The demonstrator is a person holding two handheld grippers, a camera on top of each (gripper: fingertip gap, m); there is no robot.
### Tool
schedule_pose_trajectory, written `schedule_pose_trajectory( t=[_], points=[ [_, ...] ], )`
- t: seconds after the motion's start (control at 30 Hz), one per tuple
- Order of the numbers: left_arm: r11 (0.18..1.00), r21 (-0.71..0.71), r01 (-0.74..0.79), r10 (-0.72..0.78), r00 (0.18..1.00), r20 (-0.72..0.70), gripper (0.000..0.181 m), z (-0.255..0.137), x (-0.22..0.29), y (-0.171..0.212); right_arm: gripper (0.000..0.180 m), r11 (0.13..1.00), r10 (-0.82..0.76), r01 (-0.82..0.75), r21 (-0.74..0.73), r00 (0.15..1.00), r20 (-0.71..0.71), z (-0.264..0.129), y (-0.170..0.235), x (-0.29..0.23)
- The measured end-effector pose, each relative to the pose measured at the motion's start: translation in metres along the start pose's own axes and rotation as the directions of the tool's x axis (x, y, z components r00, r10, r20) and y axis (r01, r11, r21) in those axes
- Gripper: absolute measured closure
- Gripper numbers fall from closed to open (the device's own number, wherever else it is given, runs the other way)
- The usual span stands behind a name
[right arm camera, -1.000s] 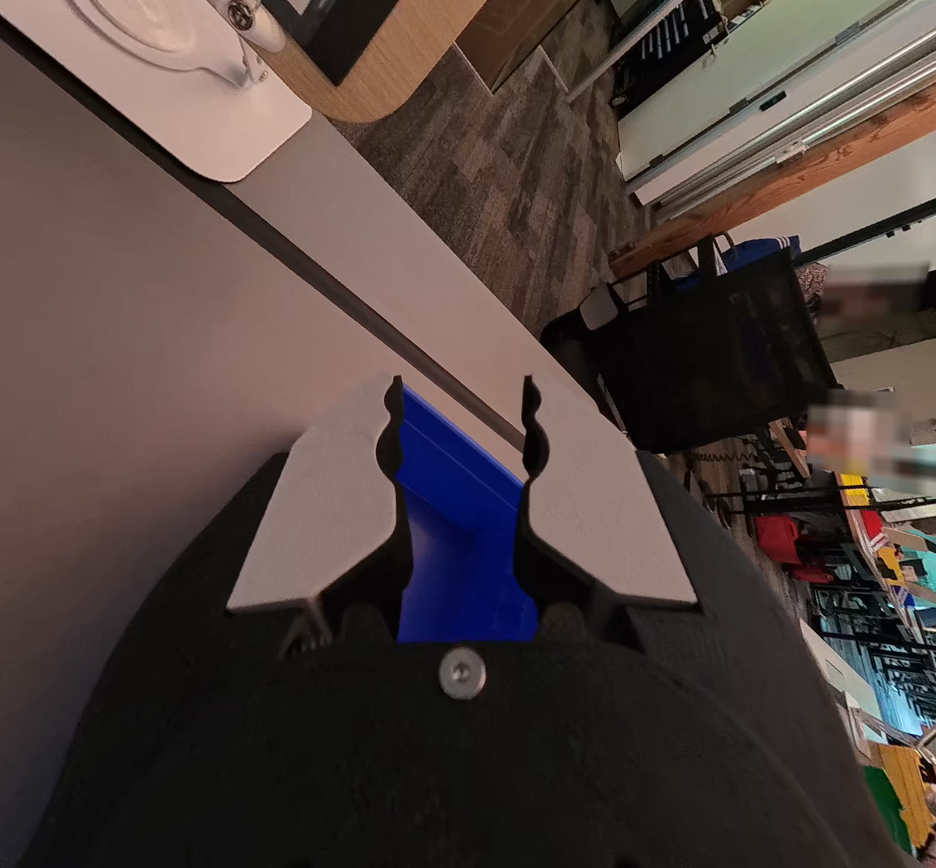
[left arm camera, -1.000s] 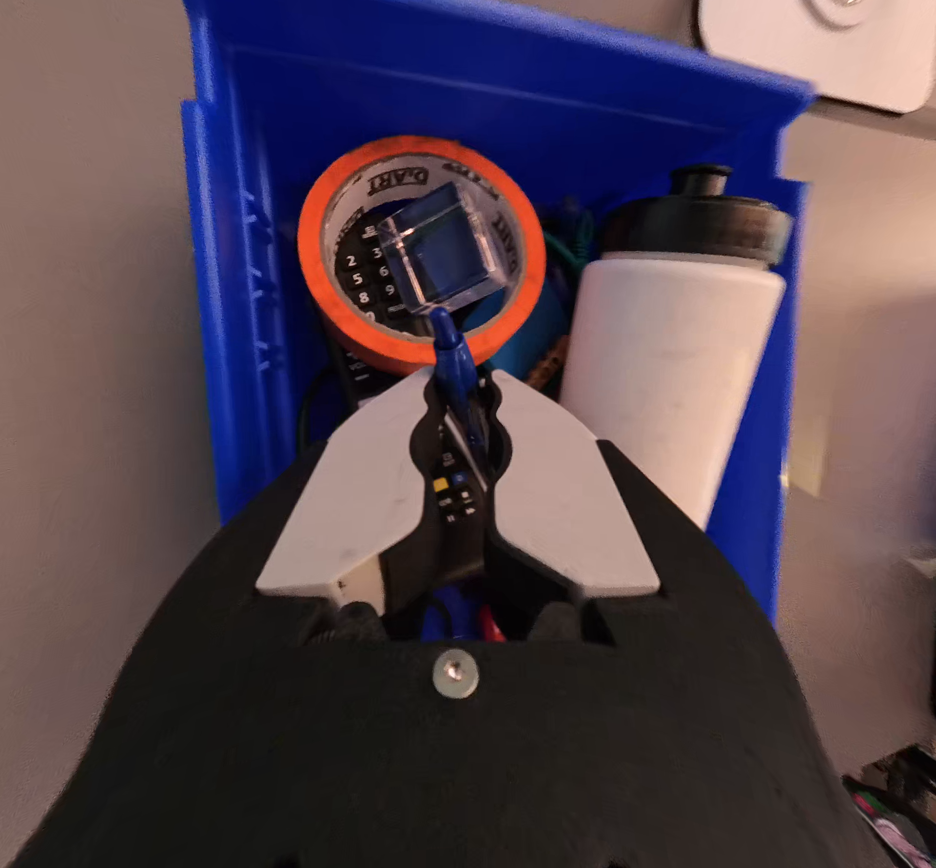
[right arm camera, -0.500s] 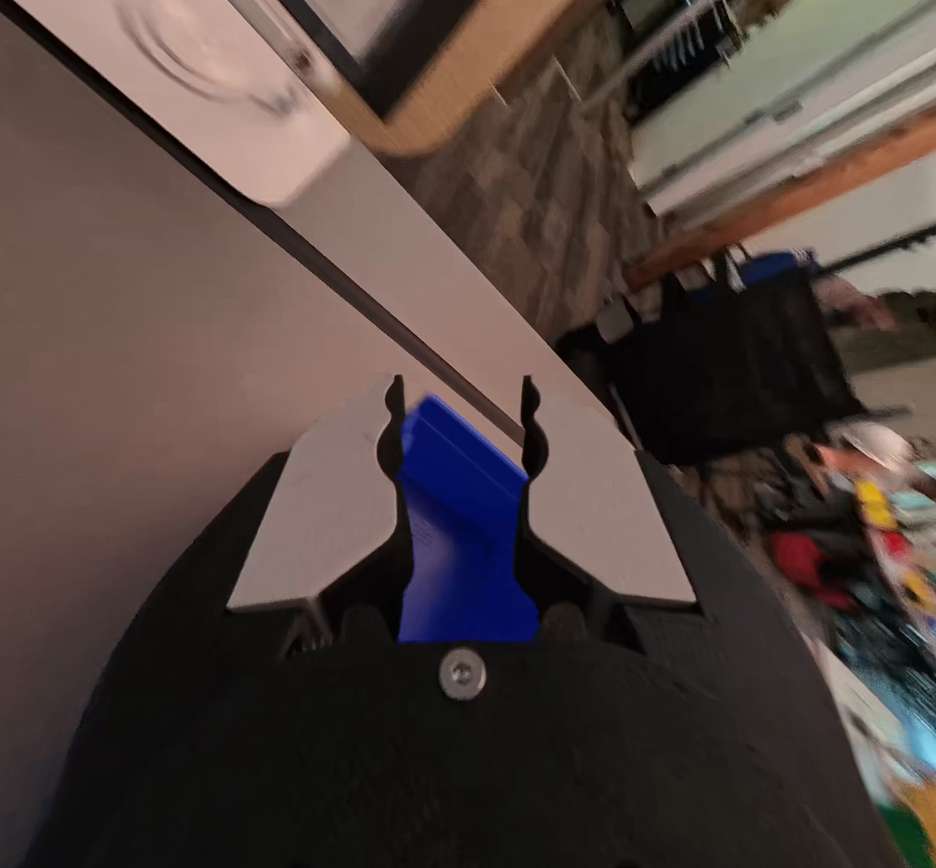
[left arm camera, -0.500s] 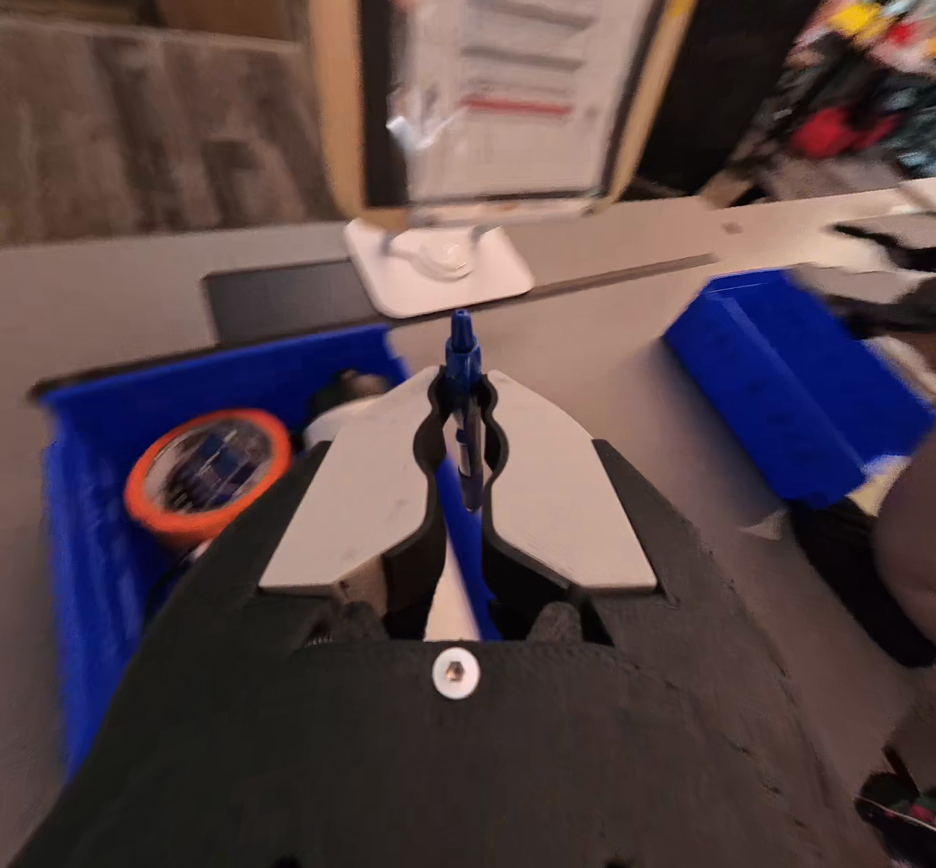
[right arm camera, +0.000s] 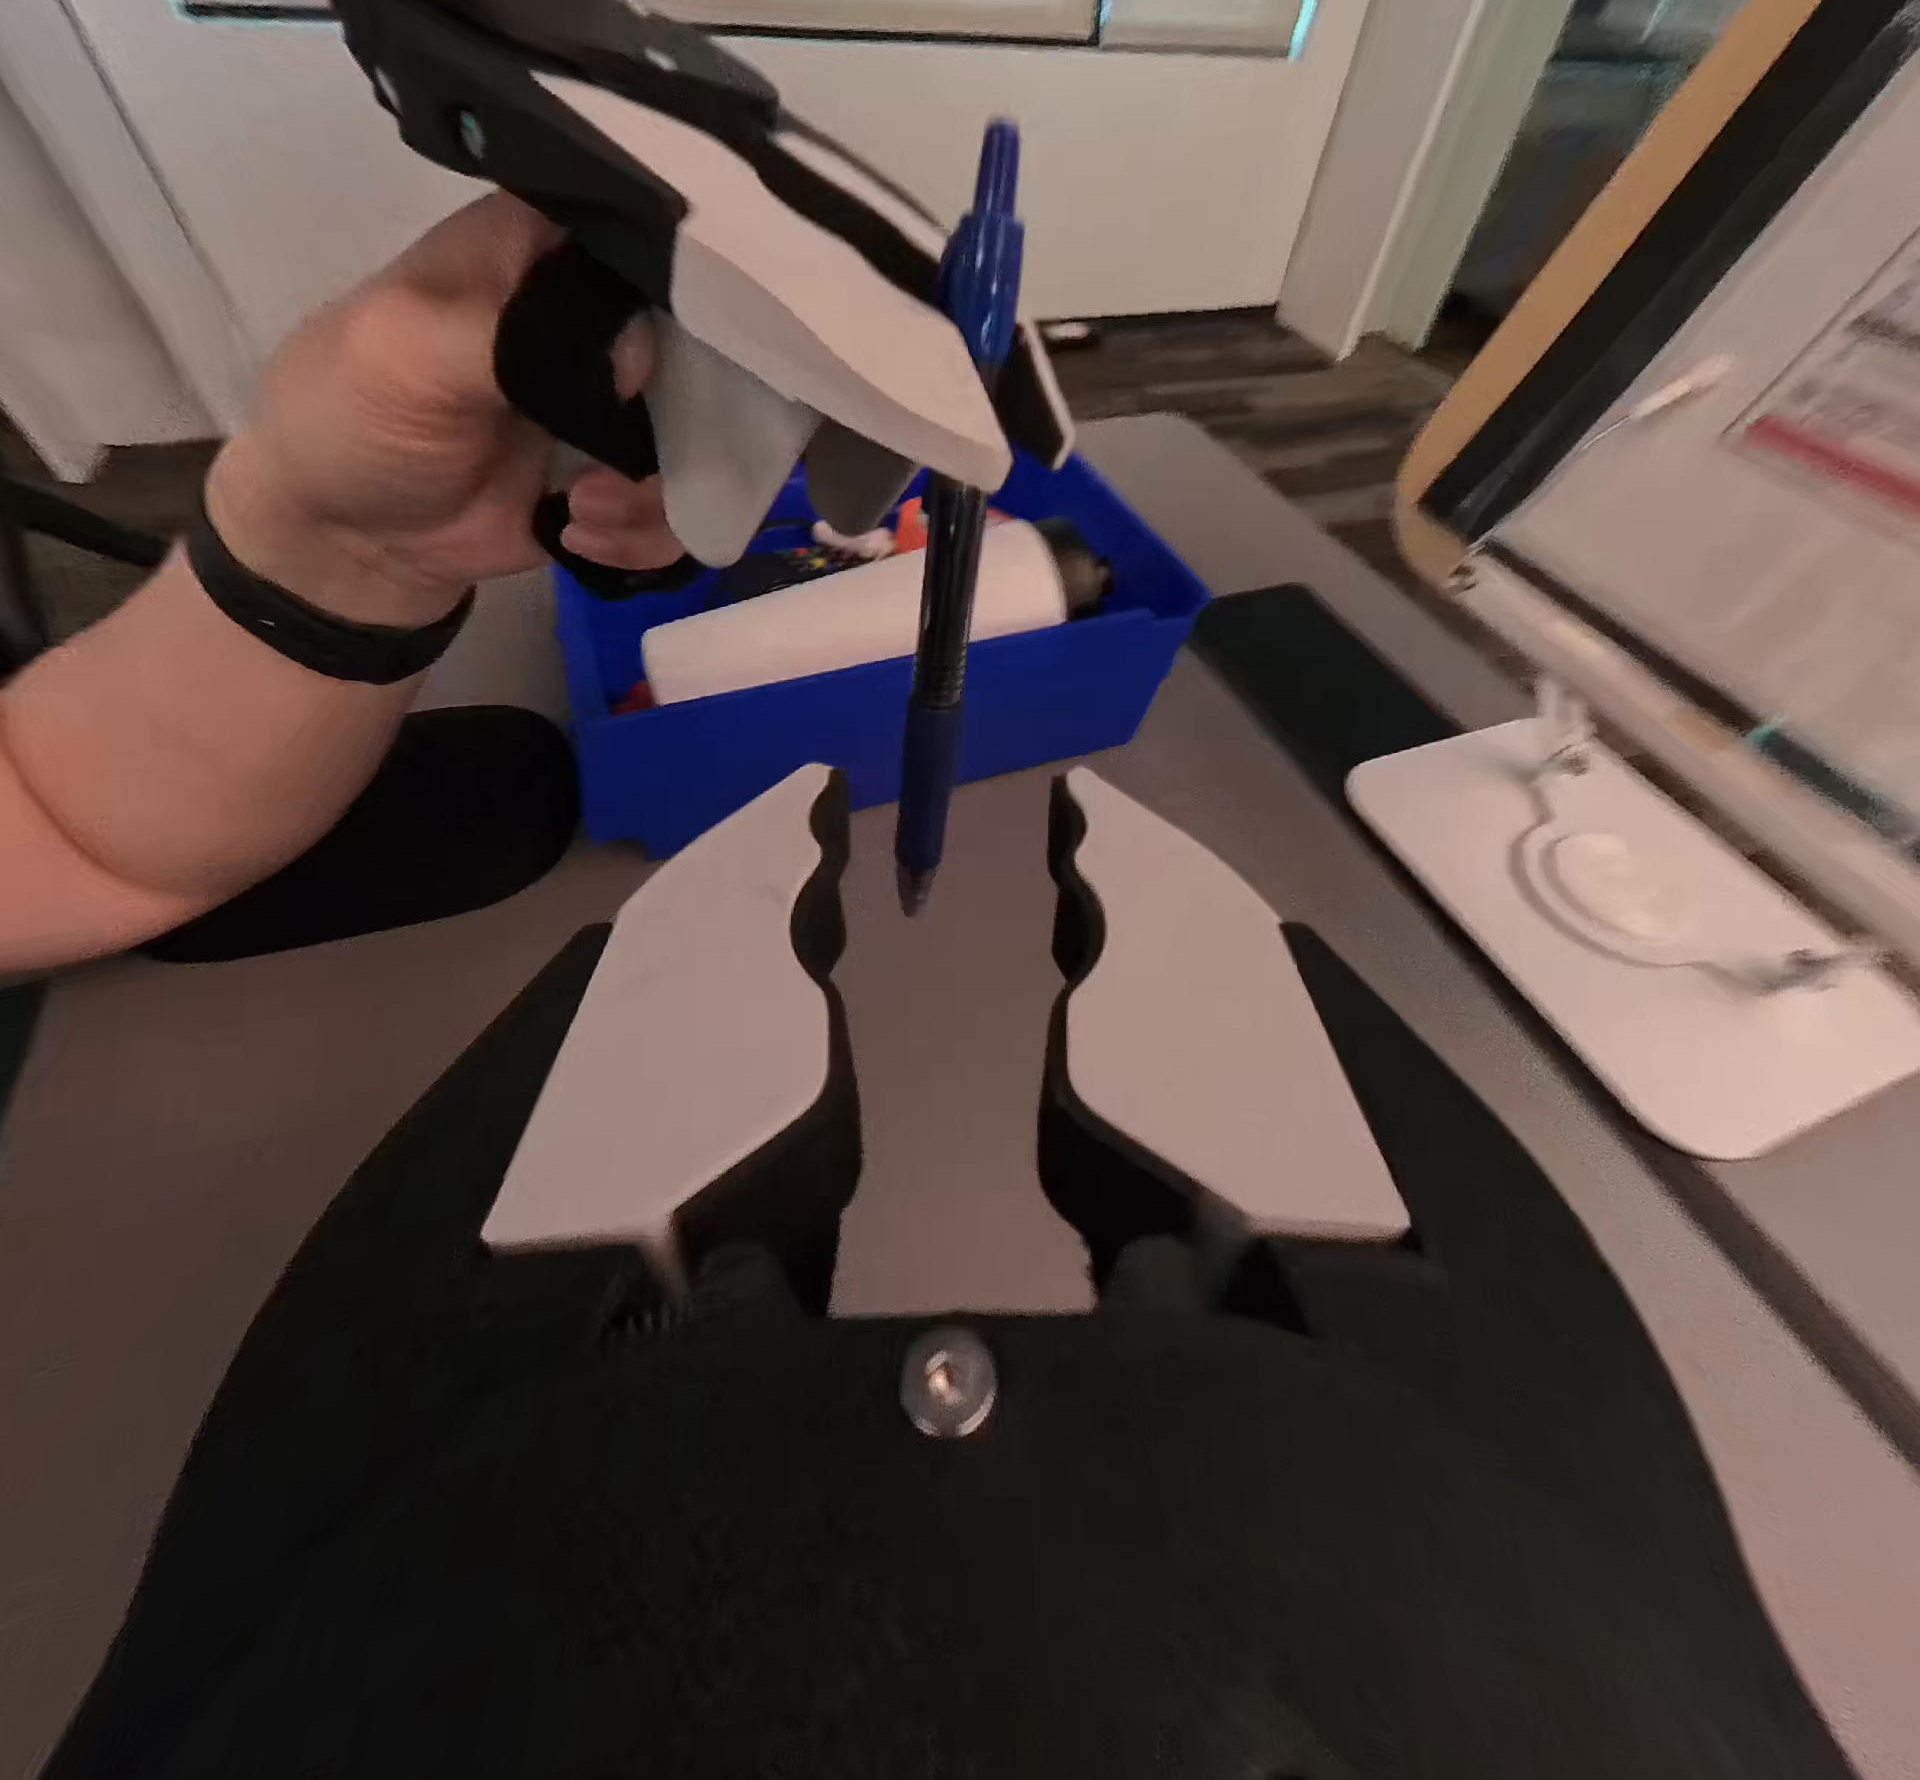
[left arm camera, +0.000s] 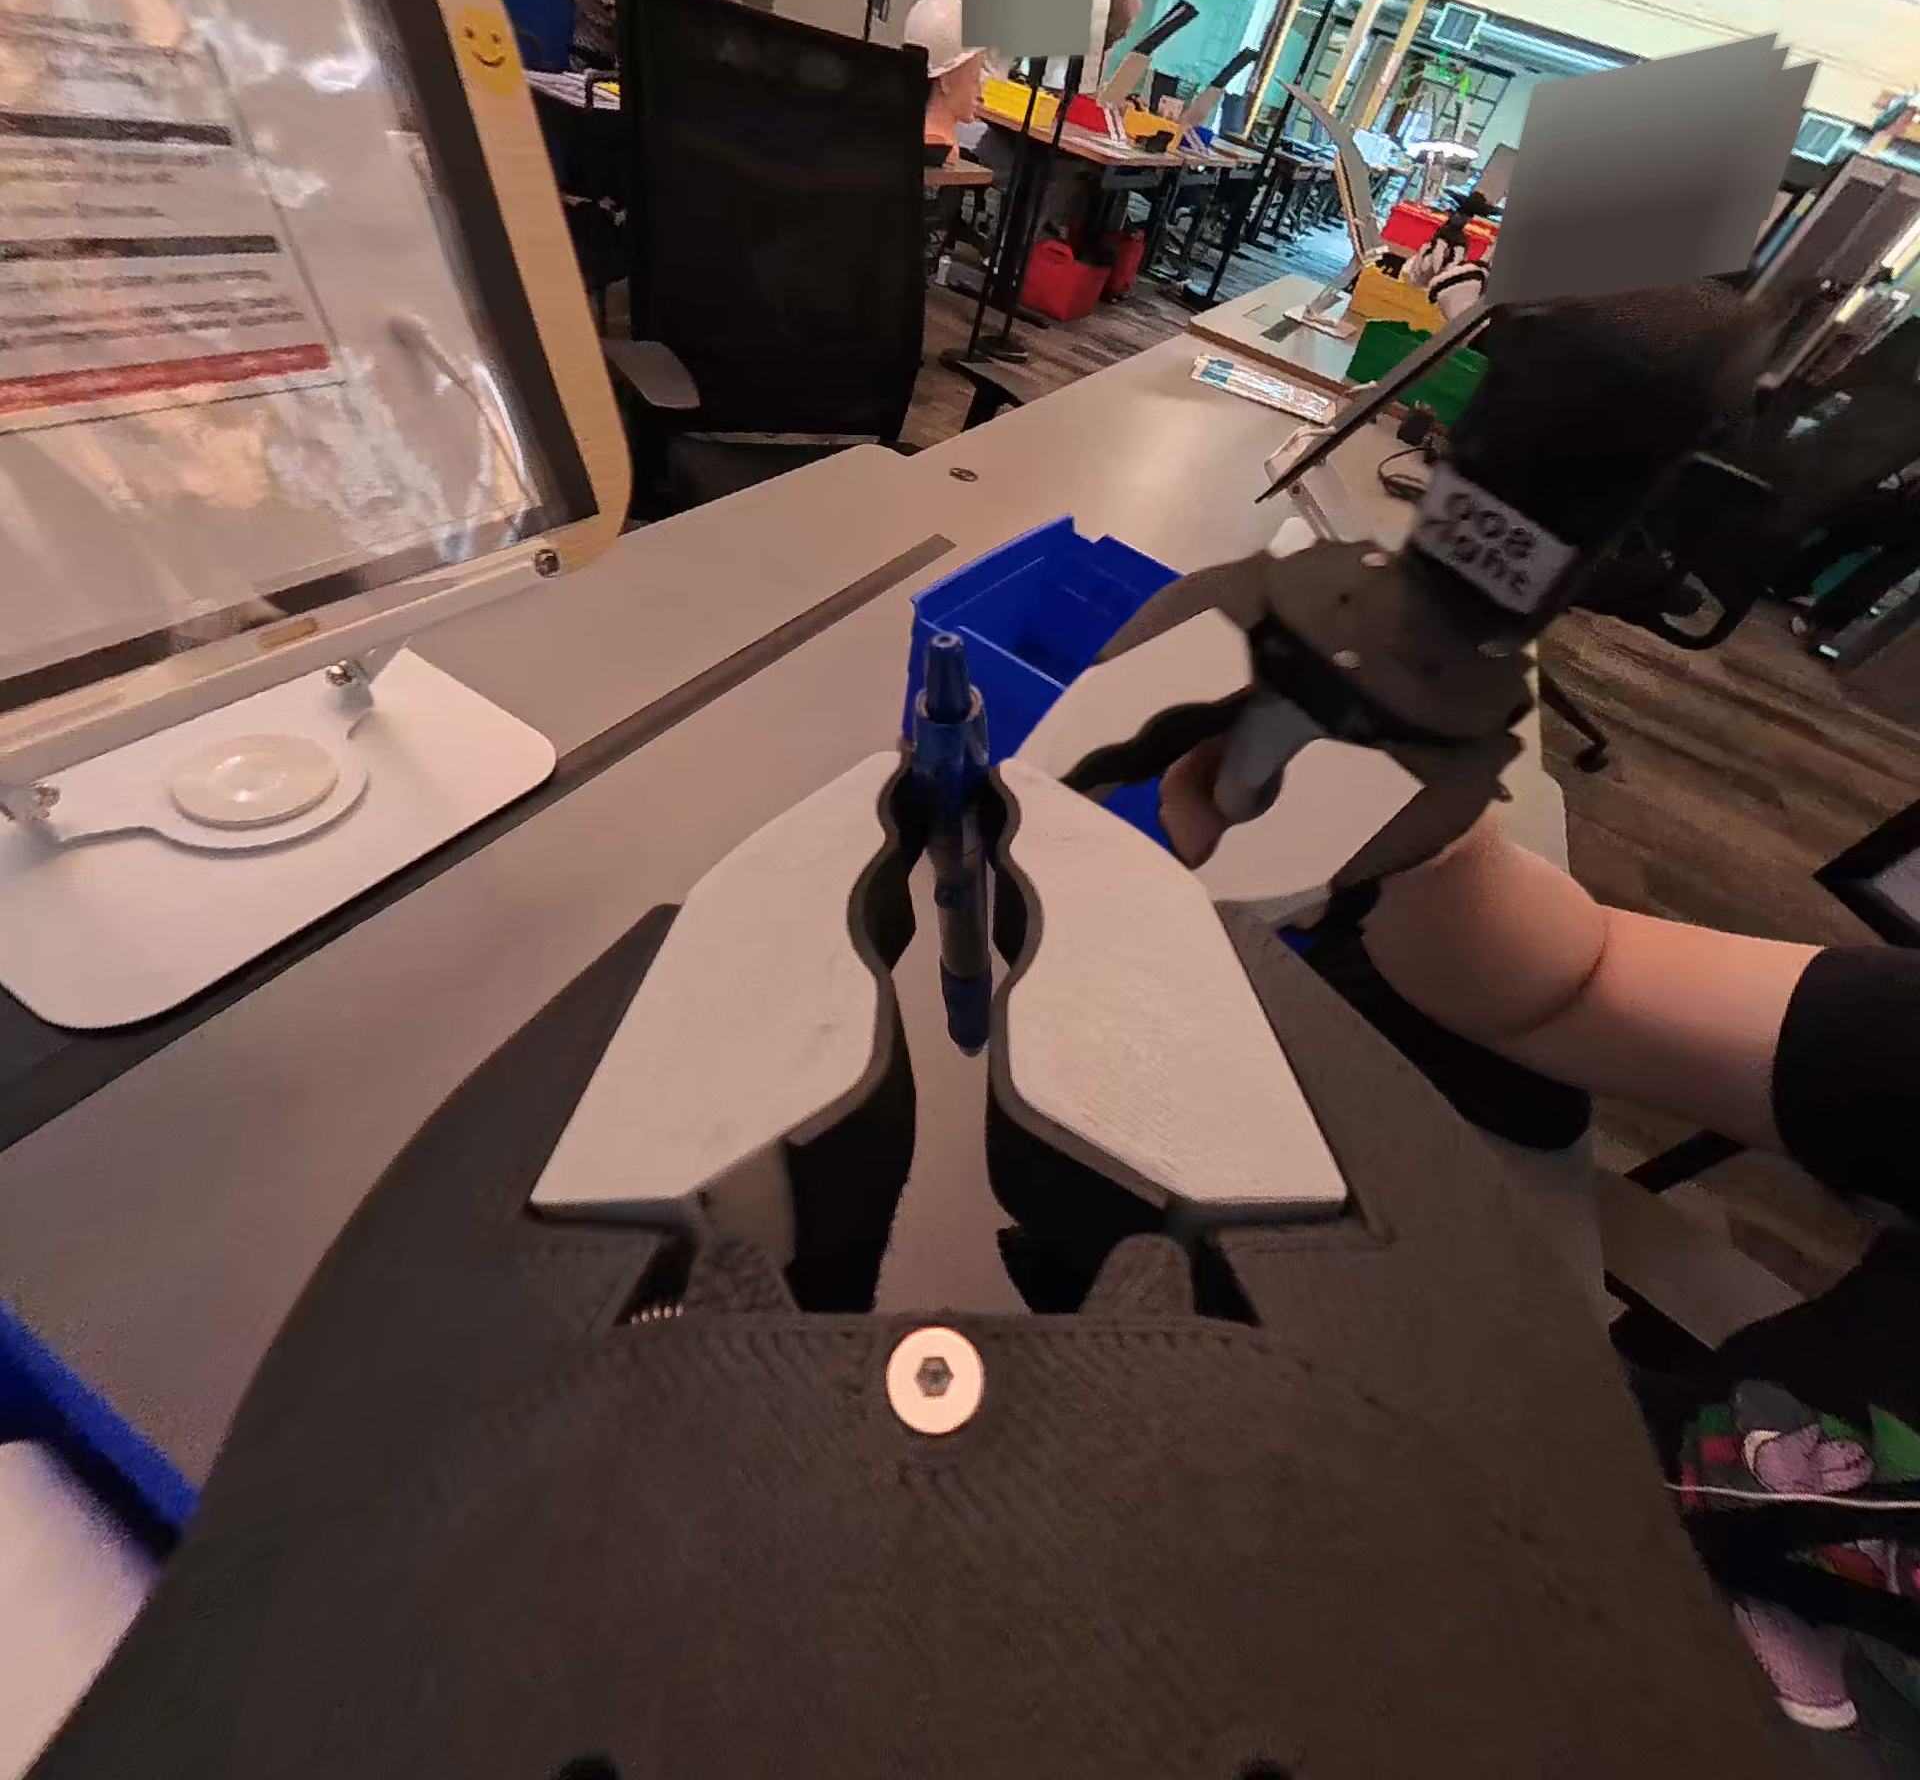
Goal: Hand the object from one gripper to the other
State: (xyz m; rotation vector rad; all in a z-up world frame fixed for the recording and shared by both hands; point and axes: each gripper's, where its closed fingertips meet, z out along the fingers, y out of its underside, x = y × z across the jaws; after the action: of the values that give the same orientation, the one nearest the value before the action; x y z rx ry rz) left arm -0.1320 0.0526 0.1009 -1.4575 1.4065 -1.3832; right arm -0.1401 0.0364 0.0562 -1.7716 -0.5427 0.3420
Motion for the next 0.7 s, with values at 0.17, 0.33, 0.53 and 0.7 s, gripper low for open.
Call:
schedule_pose_trajectory(
  t=[0.17,0.33,0.53,0.7],
  points=[
    [0.999,0.01,-0.037,0.037,0.999,-0.03,0.171,0.008,0.013,0.0,0.167,0.992,0.123,-0.118,-0.046,0.982,0.142,0.013,0.014,-0.009],
    [0.999,0.003,0.048,-0.048,0.997,-0.062,0.141,-0.005,0.017,-0.008,0.167,0.972,-0.228,0.219,-0.088,0.969,-0.1,-0.009,0.006,0.025],
    [0.999,-0.037,-0.017,0.011,0.989,-0.146,0.114,-0.032,0.038,-0.012,0.167,0.436,-0.891,0.787,-0.436,0.311,-0.329,-0.059,-0.024,0.045],
    [0.992,-0.111,-0.054,0.037,0.988,-0.151,0.117,-0.011,0.047,0.009,0.167,0.021,-0.957,0.9,-0.435,-0.108,-0.27,-0.047,-0.022,0.02]
  ],
)
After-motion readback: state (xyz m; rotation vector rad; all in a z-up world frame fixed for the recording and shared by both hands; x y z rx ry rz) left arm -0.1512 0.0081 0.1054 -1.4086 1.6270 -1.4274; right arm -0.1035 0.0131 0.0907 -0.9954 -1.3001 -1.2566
